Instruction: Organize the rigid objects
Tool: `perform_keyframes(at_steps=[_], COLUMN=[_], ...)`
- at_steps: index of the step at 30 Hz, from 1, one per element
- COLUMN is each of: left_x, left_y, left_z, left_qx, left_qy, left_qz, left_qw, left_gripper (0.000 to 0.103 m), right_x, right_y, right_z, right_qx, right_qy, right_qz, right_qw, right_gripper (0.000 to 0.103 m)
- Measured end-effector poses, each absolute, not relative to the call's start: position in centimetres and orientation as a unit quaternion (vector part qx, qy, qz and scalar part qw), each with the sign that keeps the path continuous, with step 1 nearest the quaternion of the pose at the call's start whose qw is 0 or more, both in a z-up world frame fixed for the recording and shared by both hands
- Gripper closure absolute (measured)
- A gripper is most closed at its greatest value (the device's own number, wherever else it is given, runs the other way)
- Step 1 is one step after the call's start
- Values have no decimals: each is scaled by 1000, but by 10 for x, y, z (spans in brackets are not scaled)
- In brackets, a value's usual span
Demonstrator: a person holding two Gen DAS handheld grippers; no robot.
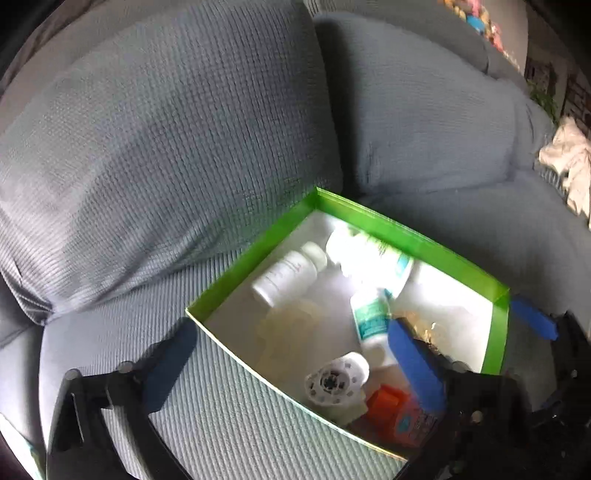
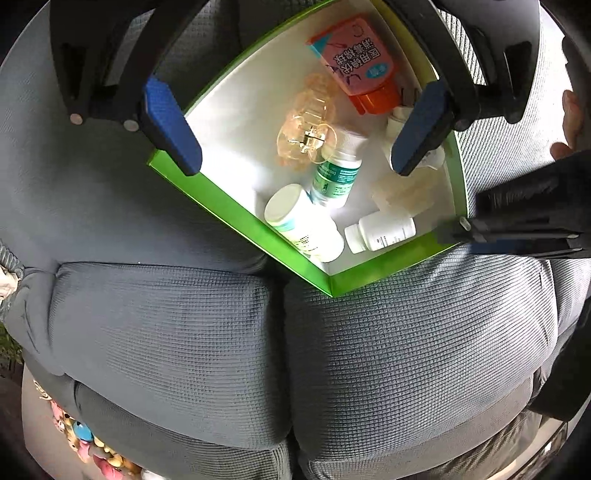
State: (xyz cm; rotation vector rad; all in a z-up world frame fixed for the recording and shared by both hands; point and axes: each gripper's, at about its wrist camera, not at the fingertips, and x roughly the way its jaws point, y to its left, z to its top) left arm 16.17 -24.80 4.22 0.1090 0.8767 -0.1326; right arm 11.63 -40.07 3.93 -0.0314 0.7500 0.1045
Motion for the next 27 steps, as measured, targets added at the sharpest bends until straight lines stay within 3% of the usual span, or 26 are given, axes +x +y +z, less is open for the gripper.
perform_keyframes(at_steps=[19,20,21,23,26,27], left_x=[162,159,158,162,168,168], left_y=[-248,-244,-244,-245,-236,-235], left_z=[44,47,49,52,53,54], left_qx=[50,27,24,46,12,10], left_qy=[436,430,424,417,420,420], left_qz=[-103,-139,-146,-119,-113,-110], left_qw=[892,892,893,900,900,901], left_gripper=[0,4,15,28,24,12], right_x=[115,114,114,114,115,115], right_y=[-398,-398,-398,-399,-400,-401], right_z=[36,36,36,35,35,35], right_qx=[-16,-16,-16,-15,-11,-10], right_qy=[368,368,368,368,369,368], right_qz=[51,51,50,50,46,47], right_qw=[928,928,928,929,928,928], right_gripper=[1,1,1,1,1,1])
